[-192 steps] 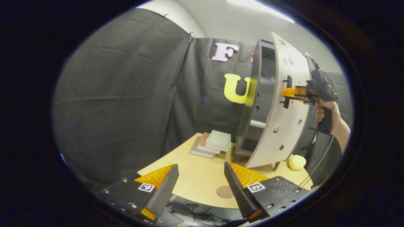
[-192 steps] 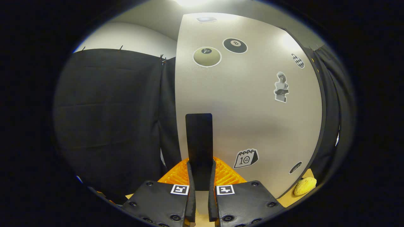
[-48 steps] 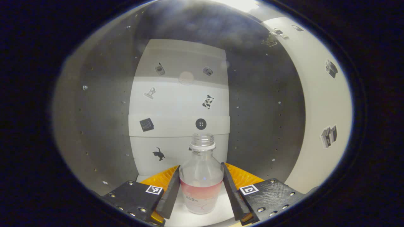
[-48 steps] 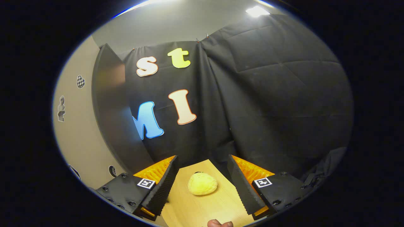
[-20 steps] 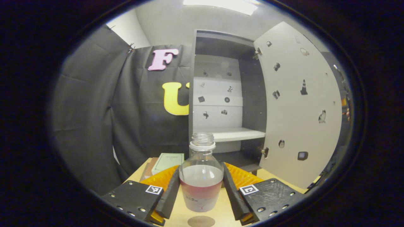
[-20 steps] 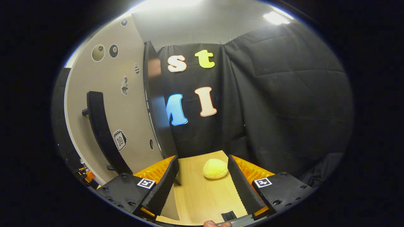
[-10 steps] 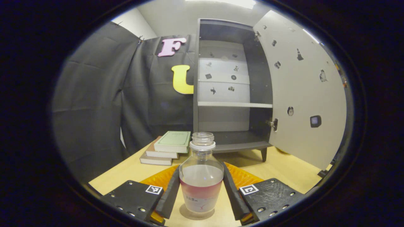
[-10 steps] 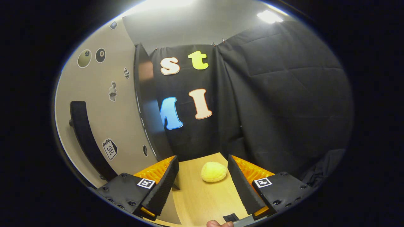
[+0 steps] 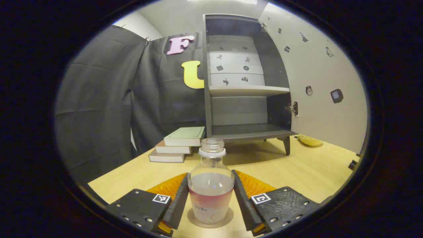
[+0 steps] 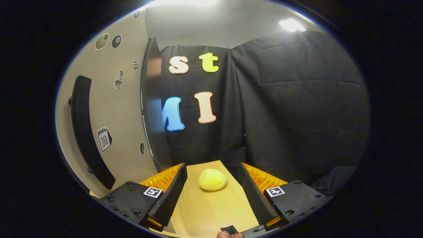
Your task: Open the cabinet door with the right hand, grasp the bottle in the cabinet with the left hand and place it on the coaster, then close the cabinet door with the right hand.
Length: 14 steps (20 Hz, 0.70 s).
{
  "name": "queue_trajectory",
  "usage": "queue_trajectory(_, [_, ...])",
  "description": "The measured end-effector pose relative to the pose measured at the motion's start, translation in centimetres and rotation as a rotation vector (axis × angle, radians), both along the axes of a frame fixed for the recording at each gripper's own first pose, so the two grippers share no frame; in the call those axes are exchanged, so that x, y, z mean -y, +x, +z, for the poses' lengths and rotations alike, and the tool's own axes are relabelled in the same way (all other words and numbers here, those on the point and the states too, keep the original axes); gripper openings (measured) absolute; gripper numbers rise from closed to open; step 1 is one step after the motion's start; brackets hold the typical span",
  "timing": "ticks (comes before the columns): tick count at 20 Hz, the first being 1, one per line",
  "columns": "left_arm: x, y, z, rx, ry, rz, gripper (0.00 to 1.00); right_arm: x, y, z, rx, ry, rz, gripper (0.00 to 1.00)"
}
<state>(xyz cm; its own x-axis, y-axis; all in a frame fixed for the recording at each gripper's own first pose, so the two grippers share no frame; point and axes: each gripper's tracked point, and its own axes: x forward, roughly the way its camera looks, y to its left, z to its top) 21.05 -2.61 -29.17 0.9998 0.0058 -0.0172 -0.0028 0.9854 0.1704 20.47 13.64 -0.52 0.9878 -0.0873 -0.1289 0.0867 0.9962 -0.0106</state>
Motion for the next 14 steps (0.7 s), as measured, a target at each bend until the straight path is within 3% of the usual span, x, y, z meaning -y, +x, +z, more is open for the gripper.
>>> queue_trajectory(2, [0.1, -0.1, -0.2, -0.007, 0.006, -0.008, 0.72, 0.2, -0.1, -0.7, -0.019, -0.005, -0.008, 0.98])
queue_trajectory(3, [0.1, -0.3, -0.1, -0.01, 0.002, -0.006, 0.74, 0.3, -0.2, -1.1, -0.027, -0.005, -0.012, 0.92])
queue_trajectory(4, [0.2, -0.3, -0.1, -0.014, -0.002, -0.009, 0.74, 0.2, -0.3, -1.2, -0.032, 0.0, -0.011, 0.98])
queue_trajectory(5, [0.2, -0.4, -0.2, -0.017, -0.002, -0.013, 0.72, 0.2, -0.4, -1.4, -0.037, 0.005, -0.012, 0.92])
queue_trajectory(7, [0.3, -0.5, -0.2, -0.02, -0.002, -0.017, 0.72, 0.1, -0.4, -1.8, -0.046, 0.013, -0.012, 0.98])
queue_trajectory(9, [0.3, -0.6, -0.3, -0.03, -0.005, -0.018, 0.72, 0.2, -0.5, -2.0, -0.055, 0.019, -0.015, 0.93])
queue_trajectory(10, [0.4, -0.6, -0.3, -0.038, -0.013, -0.023, 0.8, 0.2, -0.5, -2.0, -0.056, 0.024, -0.016, 0.92])
queue_trajectory(11, [0.5, -0.9, -0.1, -0.038, -0.016, -0.025, 0.76, 0.1, -0.4, -2.0, -0.055, 0.027, -0.016, 0.92])
queue_trajectory(12, [0.5, -1.1, 0.3, -0.031, -0.012, -0.022, 0.8, 0.1, -0.4, -2.0, -0.055, 0.027, -0.013, 0.98])
queue_trajectory(14, [0.3, -1.5, 1.9, -0.013, -0.012, -0.027, 0.86, 0.1, -0.5, -2.1, -0.059, 0.018, -0.009, 0.98])
